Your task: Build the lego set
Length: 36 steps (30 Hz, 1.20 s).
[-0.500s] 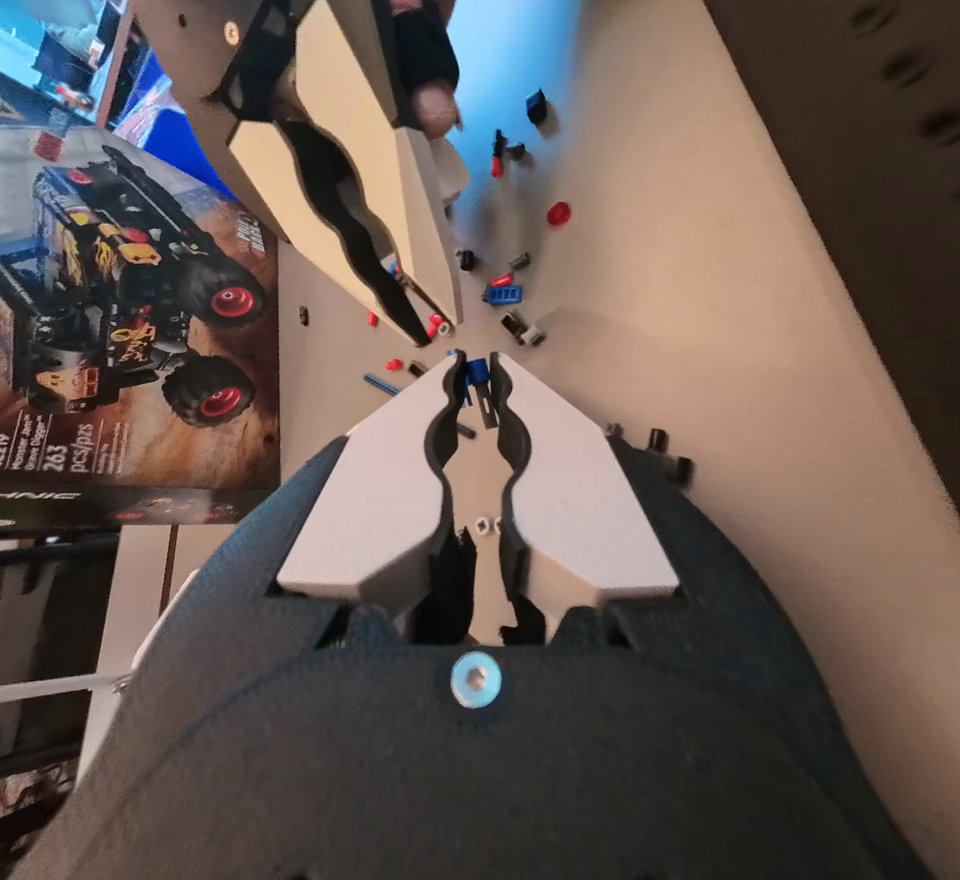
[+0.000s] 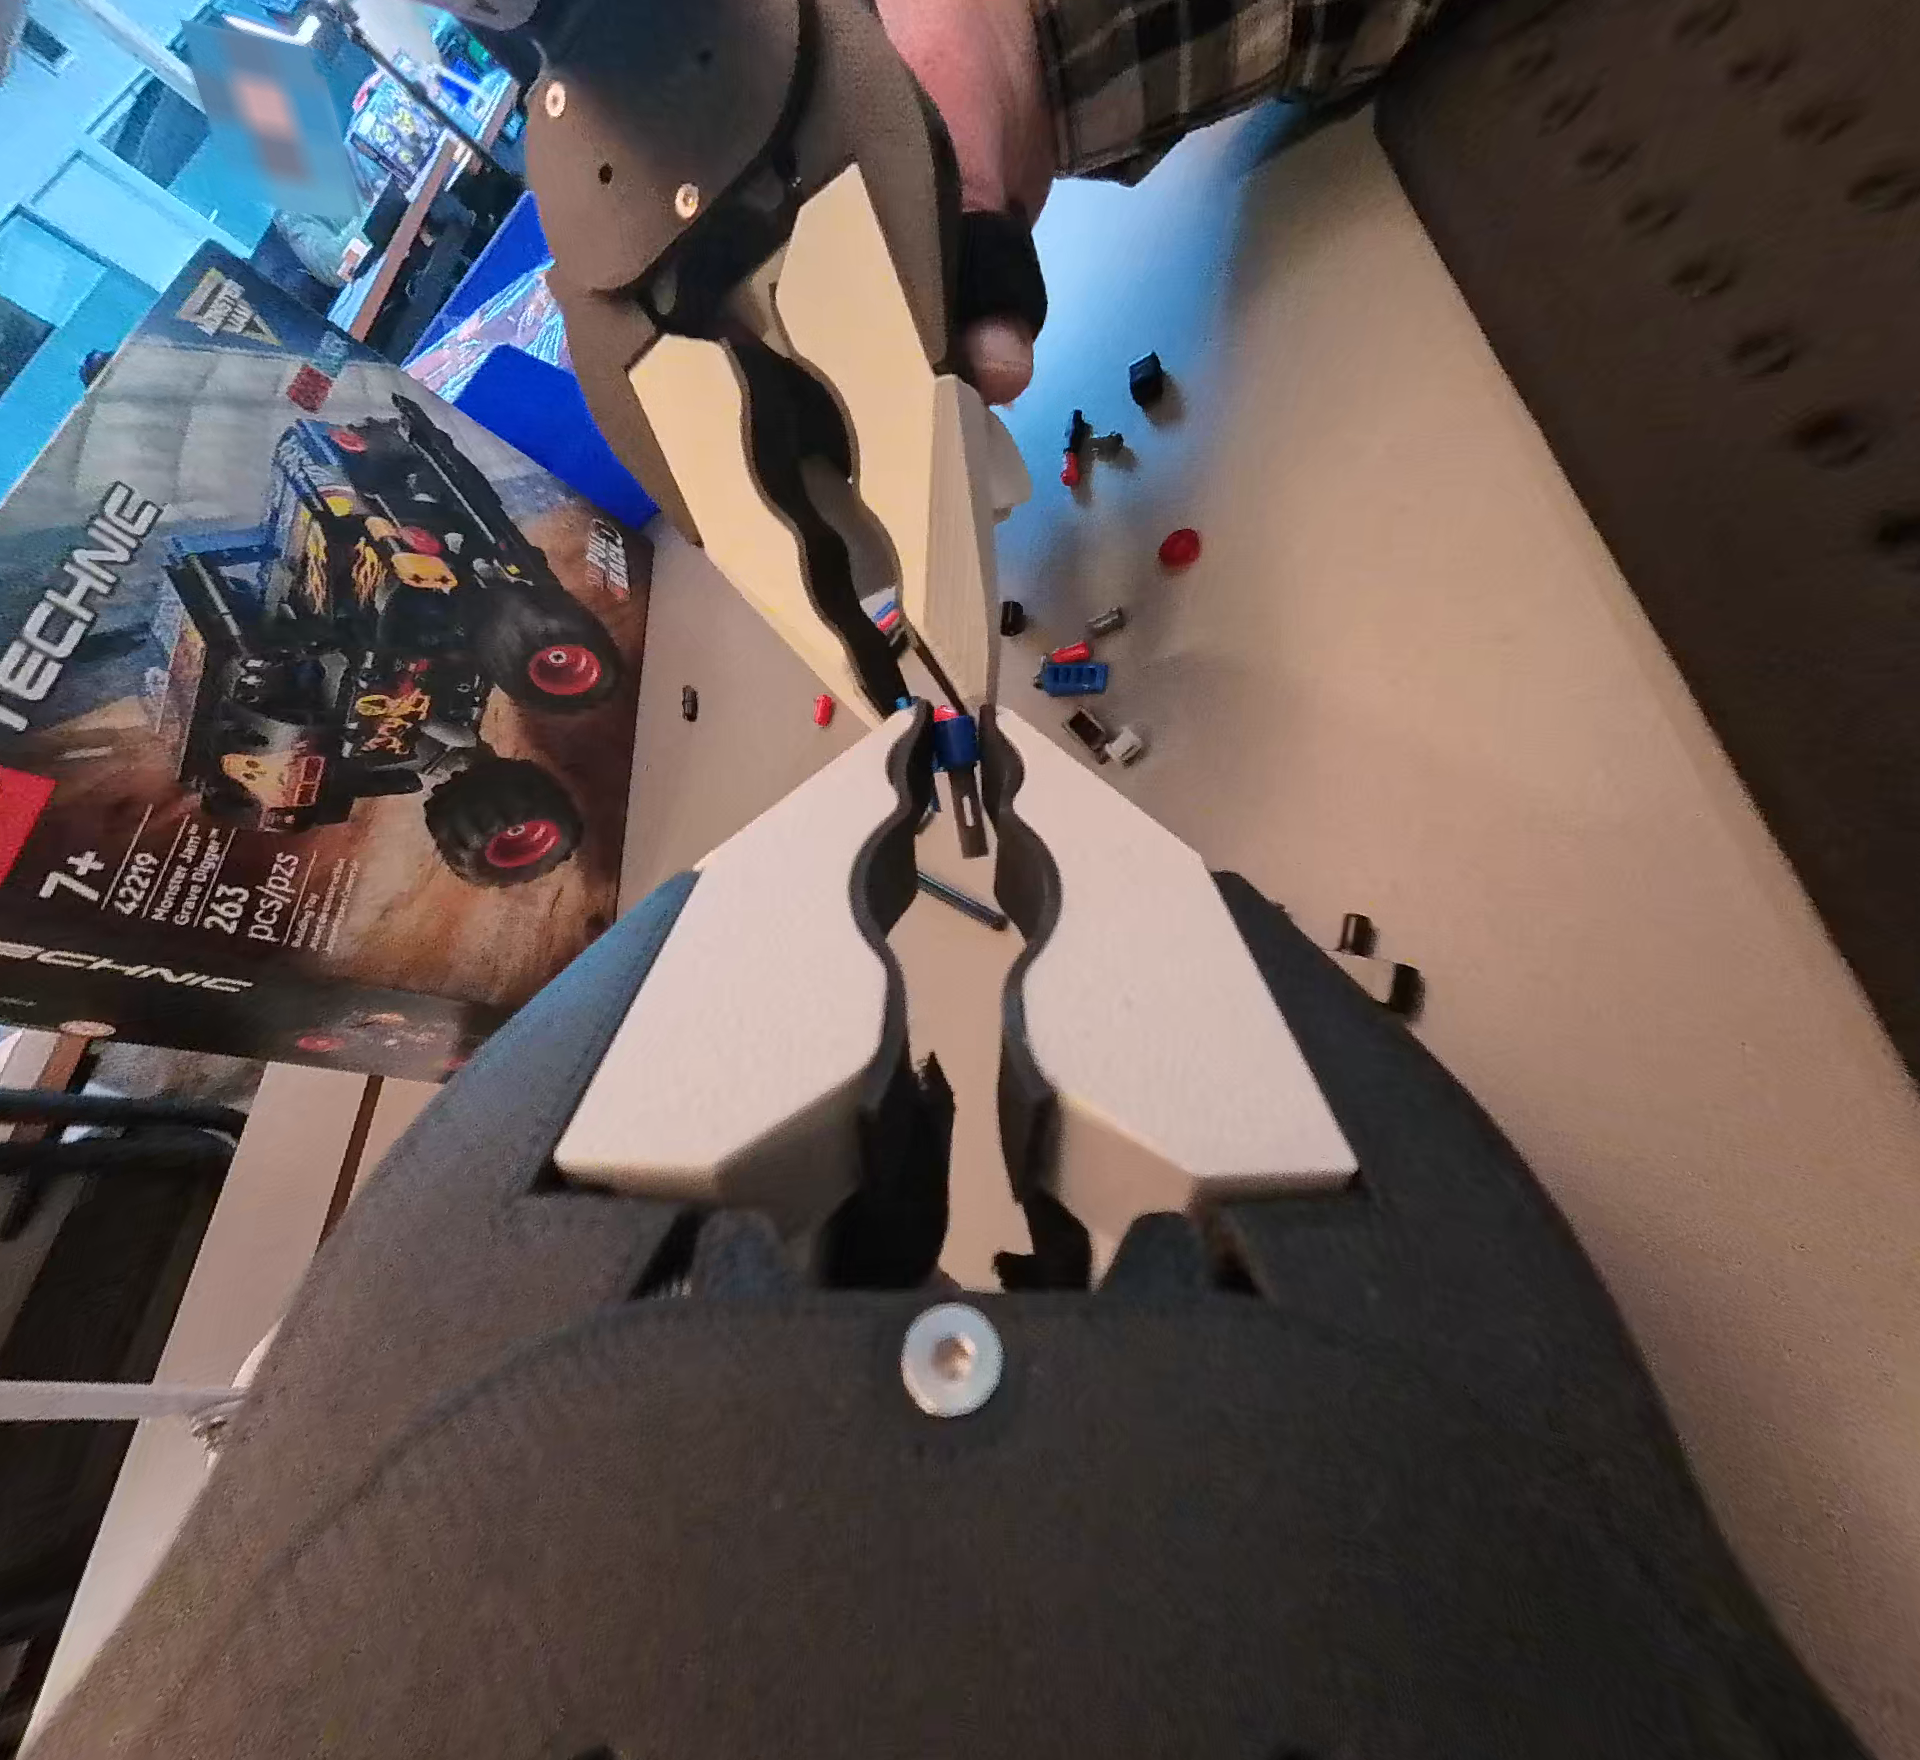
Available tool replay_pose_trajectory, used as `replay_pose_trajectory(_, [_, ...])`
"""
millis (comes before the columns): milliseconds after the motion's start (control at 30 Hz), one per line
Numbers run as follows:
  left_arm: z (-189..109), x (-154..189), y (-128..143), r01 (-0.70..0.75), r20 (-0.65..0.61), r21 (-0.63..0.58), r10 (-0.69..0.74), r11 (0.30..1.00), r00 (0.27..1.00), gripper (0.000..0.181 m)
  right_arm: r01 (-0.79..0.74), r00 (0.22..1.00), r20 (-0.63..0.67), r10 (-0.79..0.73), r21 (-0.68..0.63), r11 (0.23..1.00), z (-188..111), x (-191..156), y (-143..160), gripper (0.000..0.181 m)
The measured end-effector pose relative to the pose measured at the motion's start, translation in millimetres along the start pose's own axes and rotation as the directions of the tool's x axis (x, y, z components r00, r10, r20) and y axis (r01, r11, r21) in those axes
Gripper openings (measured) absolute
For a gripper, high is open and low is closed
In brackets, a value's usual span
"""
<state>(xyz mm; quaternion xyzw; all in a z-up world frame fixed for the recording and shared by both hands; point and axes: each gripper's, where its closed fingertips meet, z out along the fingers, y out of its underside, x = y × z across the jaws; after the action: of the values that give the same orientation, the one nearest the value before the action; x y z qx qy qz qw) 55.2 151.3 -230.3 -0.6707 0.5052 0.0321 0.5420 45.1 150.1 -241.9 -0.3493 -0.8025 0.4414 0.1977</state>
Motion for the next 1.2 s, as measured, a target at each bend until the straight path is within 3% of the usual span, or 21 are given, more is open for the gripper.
replay_pose_trajectory(467, [-0.1, 0.5, 1.4, 0.039, -0.018, 0.004, -0.038, 0.999, 0.999, 0.007, 0.006, 1.000, -0.021, -0.006, 0.023, 1.000, -1.9, 3.0, -4.7, 0.002])
replay_pose_trajectory(767, [-5.3, -4.0, 31.6, 0.086, -0.011, -0.139, -0.089, 0.987, 0.996, 0.023, -0.008, 0.997, -0.083, 0.002, -0.068, 0.998, 3.0, 15.2, 13.4, 0.002])
replay_pose_trajectory(1133, [-5.6, 10.7, 53.2, 0.065, -0.084, -0.264, -0.090, 0.962, 0.992, 0.017, 0.037, 0.996, -0.075, -0.052, -0.195, 0.980, 13.7, 10.6, 35.1, 0.003])
replay_pose_trajectory(1200, [-6.9, 11.6, 55.7, 0.063, -0.088, -0.282, -0.092, 0.957, 0.992, 0.016, 0.033, 0.997, -0.057, -0.046, -0.208, 0.978, 15.3, 7.3, 38.0, 0.010])
